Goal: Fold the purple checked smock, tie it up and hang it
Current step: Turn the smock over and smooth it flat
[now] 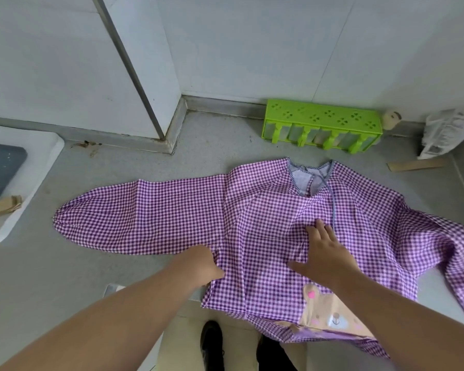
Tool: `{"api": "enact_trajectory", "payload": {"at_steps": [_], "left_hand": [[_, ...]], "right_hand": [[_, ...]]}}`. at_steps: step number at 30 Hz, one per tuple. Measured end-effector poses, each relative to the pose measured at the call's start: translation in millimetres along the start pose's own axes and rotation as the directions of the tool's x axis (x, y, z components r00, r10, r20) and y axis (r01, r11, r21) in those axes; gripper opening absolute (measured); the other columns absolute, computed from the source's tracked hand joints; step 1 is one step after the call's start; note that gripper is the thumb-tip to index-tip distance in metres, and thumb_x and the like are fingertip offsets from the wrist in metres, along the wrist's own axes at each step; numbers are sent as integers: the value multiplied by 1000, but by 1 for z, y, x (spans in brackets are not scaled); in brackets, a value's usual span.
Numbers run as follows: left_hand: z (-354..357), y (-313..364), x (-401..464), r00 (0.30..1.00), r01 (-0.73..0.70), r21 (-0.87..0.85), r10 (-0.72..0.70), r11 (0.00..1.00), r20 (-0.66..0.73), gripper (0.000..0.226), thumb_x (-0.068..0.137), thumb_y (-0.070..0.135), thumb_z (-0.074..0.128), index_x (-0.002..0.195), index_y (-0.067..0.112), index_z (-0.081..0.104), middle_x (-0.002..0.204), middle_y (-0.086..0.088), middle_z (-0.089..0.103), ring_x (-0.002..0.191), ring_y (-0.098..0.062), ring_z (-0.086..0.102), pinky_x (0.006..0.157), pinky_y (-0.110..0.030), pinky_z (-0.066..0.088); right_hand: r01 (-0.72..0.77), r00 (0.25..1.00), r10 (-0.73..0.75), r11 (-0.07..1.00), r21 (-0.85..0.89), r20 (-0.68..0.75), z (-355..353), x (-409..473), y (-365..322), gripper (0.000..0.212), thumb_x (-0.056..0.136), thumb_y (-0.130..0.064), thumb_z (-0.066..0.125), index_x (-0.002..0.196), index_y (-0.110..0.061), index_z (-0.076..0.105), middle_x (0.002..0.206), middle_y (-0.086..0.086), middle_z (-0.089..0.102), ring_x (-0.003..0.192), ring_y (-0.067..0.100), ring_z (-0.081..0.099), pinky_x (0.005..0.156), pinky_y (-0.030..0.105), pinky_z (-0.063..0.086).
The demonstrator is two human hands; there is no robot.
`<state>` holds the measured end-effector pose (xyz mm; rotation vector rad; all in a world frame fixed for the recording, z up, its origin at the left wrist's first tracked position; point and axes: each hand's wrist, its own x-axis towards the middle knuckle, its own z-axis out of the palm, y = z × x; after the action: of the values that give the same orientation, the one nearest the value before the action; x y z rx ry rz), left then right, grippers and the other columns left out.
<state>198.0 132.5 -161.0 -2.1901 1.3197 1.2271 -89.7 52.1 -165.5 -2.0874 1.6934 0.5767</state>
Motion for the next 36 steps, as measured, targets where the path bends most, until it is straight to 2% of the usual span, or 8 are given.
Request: {"api": "enact_trajectory", "payload": {"at_steps": [5, 12, 15, 17, 21, 24, 28, 36], "left_hand": [[5, -4, -3, 995, -60, -116, 50, 991, -90, 18, 100, 29, 55, 104, 15, 66, 96, 0, 68, 80, -15, 63, 66, -27, 48], [-4, -36, -17, 990, 136, -520, -97, 843, 102, 43, 110, 43, 36, 145, 22, 49, 131, -6, 65, 112, -27, 67, 100, -46, 57], [11, -47, -19, 978, 36, -337, 36, 941, 204, 44, 109, 41, 46, 152, 30, 47, 131, -1, 65, 101, -17, 66, 82, -27, 58], [19, -50, -8, 998, -8, -213, 21, 977, 56, 40, 106, 42, 52, 142, 24, 54, 118, 3, 66, 94, -15, 68, 71, -20, 56], [3, -46, -3, 889, -180, 106, 208, 978, -409, 39, 96, 41, 63, 130, 26, 50, 130, 4, 54, 116, -19, 60, 97, -39, 56], [-4, -38, 0, 844, -334, 453, 476, 827, -247, 68, 104, 43, 50, 164, 29, 21, 173, 4, 19, 156, -23, 27, 122, -47, 37], [-5, -36, 11, 965, -134, 470, 223, 873, -139, 80, 108, 54, 32, 168, 18, -6, 176, 0, -15, 164, -25, -1, 127, -52, 27], [-47, -48, 24, 976, 104, 518, 13, 849, -217, 78, 102, 45, 48, 163, 7, 19, 177, -13, 1, 155, -28, 30, 117, -47, 40]], "right_hand": [[-6, 999, 6, 1000, -12, 33, -6, 1, 1, 131, 71, -86, 64, 164, -15, 4, 174, 3, -12, 160, 26, -7, 121, 56, 35], [-3, 1000, 2, 1000, 4, 25, -8, 2, -5, 137, 67, -91, 60, 164, -12, 5, 174, 8, -10, 160, 30, -5, 124, 55, 29], [-6, 999, 6, 1000, -3, 45, -8, 3, -8, 138, 68, -88, 65, 164, -10, 3, 173, 11, -12, 160, 33, -5, 125, 56, 27], [-6, 998, 8, 1000, -22, 59, -8, 4, -8, 141, 65, -88, 67, 163, -11, 3, 173, 11, -13, 160, 34, -5, 124, 57, 28], [4, 998, -1, 999, -48, 64, -6, 5, -8, 142, 62, -89, 68, 163, -14, 1, 173, 8, -17, 160, 33, -9, 121, 59, 33], [11, 998, -8, 999, -50, 56, -5, 8, -7, 140, 63, -89, 67, 163, -17, 0, 173, 5, -17, 160, 30, -9, 120, 58, 34], [94, 995, -93, 995, -29, 33, -1, 13, -1, 128, 75, -84, 63, 165, -20, -2, 173, 5, -18, 160, 29, -10, 127, 52, 19], [265, 963, -263, 964, -33, 65, -6, 24, -4, 110, 88, -67, 65, 165, -34, -6, 171, -3, -23, 159, 20, -14, 128, 45, 8]]}}
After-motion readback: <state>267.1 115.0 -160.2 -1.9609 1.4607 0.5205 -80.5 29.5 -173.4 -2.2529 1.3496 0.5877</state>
